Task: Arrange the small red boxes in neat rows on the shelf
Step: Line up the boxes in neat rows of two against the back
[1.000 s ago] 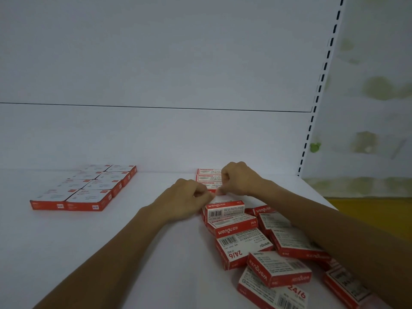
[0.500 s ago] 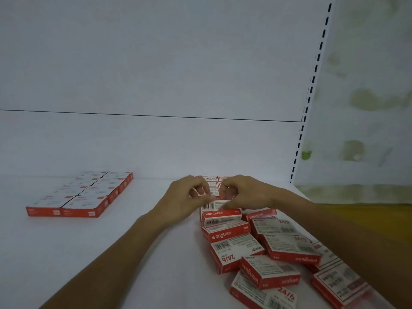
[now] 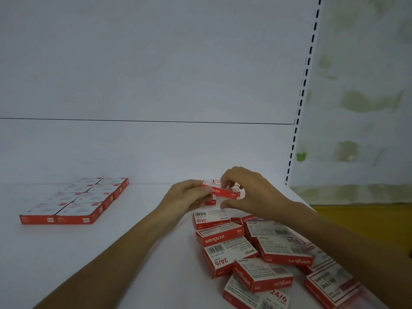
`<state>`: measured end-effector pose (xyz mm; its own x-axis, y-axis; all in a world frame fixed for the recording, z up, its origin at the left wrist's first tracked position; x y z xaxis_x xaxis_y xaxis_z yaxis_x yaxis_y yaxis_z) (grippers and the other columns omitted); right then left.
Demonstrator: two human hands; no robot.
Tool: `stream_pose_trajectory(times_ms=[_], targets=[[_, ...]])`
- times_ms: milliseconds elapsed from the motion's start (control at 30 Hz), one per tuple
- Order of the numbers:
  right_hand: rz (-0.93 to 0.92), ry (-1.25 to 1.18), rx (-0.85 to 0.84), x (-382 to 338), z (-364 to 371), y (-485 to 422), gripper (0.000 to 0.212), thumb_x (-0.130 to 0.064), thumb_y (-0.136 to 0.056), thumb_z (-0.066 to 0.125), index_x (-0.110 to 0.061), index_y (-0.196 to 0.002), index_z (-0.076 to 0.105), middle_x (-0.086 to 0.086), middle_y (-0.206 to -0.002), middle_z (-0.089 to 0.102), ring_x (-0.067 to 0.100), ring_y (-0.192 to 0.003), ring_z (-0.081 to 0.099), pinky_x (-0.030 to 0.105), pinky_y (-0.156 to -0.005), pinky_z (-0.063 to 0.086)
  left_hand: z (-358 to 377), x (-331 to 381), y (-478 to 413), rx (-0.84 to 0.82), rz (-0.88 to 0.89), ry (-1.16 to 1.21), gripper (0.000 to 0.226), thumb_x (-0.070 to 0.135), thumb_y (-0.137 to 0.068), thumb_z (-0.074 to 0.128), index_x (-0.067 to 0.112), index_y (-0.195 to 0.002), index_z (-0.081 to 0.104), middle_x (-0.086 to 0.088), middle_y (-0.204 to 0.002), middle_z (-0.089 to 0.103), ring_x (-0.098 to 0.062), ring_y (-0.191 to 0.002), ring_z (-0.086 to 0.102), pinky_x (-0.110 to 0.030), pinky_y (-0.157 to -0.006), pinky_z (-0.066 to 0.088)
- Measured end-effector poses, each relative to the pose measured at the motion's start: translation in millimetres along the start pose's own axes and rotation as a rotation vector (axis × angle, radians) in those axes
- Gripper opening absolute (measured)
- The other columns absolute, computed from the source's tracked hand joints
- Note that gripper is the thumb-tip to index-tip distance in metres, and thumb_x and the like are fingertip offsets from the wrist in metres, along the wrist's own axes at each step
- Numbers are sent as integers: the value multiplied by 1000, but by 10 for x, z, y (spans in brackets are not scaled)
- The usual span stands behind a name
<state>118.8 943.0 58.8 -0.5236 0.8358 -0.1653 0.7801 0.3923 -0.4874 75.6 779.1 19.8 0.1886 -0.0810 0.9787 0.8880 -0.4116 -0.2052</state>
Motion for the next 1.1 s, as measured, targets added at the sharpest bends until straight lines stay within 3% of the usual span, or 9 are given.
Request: stream_pose_trajectory(times_ms=[133, 233, 333, 467, 567, 700, 800, 933, 1100], targets=[[67, -81, 4, 74, -27, 26, 40, -42, -72, 72, -33, -107, 53, -15, -109, 55, -3, -93, 46, 12, -76, 36, -7, 28, 24, -26, 52, -40, 32, 10, -75, 71, 24, -102, 59, 2, -98, 72, -17, -86, 70, -26, -68, 56], [98, -94, 10, 100, -62, 40, 36, -41, -73, 72, -34, -104, 54, -15, -105, 61, -3, -87, 52, 8, -66, 36, 8, 23, 33, -53, 54, -28, 34, 7, -75, 71, 23, -102, 58, 3, -98, 72, -17, -87, 70, -25, -67, 56], [83, -92, -16, 99, -85, 47, 39, -41, -74, 71, -31, -109, 57, -15, -105, 62, -1, -88, 53, 9, -67, 36, 14, 6, 32, -53, 50, -28, 34, 9, -74, 71, 21, -103, 59, 2, -100, 72, -18, -89, 69, -28, -70, 57], [85, -57, -34, 129, -80, 50, 41, -42, -79, 66, -28, -117, 59, -13, -111, 65, 0, -84, 53, 13, -71, 40, 15, 20, 35, -2, 104, -133, 35, 20, -71, 75, 24, -102, 60, 7, -96, 71, -9, -87, 69, -19, -66, 54], [79, -67, -10, 161, -37, 55, 41, -36, -83, 64, -23, -122, 59, -8, -113, 66, -2, -82, 53, 7, -70, 39, -8, 28, 16, 96, 158, -240, 31, 28, -71, 75, 34, -97, 61, 12, -96, 70, -3, -88, 67, -17, -69, 53], [103, -102, 30, 185, -7, 36, 41, -31, -84, 63, -19, -123, 59, -4, -115, 66, 0, -82, 54, 5, -72, 40, -14, 64, 27, 146, 227, -416, 27, 35, -71, 74, 47, -88, 56, 21, -87, 65, 5, -78, 64, -7, -55, 48], [134, -114, 19, 237, 18, 32, 39, -28, -84, 64, -20, -122, 59, -5, -116, 65, 1, -85, 55, 4, -74, 40, -48, 31, 24, 136, 219, -663, 29, 50, -69, 71, 48, -92, 54, 28, -86, 58, 4, -74, 61, -7, -49, 44], [256, -129, 24, 346, 20, 64, 36, -29, -81, 67, -21, -116, 63, -6, -107, 67, -4, -74, 54, 5, -69, 40, -160, -62, 9, 29, 145, -1003, 50, 76, -58, 60, 46, -97, 55, 29, -90, 49, 5, -80, 54, -19, -66, 46], [358, -117, -2, 457, 58, 133, 31, -37, -77, 71, -22, -103, 66, -11, -94, 63, -3, -70, 56, 7, -59, 39, -191, -84, 22, -139, 132, -956, 30, 64, -61, 68, 49, -84, 56, 29, -92, 53, 0, -79, 58, -12, -63, 47]])
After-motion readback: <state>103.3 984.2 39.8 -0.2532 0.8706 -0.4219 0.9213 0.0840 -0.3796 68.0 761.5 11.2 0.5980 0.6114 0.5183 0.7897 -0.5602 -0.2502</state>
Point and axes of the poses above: each hand's wrist, its own y-axis away from the middle knuckle, its own z-axis out of the palm, x = y × z, the point moved 3 cm from there along -y, towards the middle knuckle
